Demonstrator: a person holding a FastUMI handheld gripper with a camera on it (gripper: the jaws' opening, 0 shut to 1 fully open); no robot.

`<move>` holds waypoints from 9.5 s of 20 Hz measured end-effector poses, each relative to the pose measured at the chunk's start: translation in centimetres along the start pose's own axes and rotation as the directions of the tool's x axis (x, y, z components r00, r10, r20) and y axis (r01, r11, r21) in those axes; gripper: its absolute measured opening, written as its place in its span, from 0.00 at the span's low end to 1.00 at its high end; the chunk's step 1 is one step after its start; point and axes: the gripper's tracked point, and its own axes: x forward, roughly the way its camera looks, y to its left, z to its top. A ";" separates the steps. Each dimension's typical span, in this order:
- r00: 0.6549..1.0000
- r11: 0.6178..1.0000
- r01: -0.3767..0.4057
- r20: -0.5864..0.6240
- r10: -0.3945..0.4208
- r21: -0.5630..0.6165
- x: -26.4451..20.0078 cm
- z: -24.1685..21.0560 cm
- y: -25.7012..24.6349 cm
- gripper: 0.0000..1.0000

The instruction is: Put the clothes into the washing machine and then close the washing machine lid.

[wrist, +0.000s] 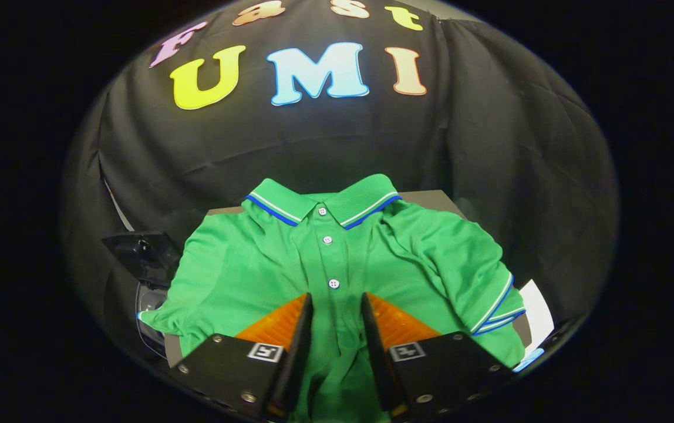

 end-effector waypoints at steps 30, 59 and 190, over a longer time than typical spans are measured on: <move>0.935 0.986 0.028 0.352 0.033 -0.166 -19.5 12.3 17.1 0.01; 0.994 0.969 -0.030 0.096 0.055 -0.247 -6.3 -1.5 43.8 0.01; 0.928 0.981 -0.169 0.321 0.190 -0.091 6.3 1.5 45.3 0.95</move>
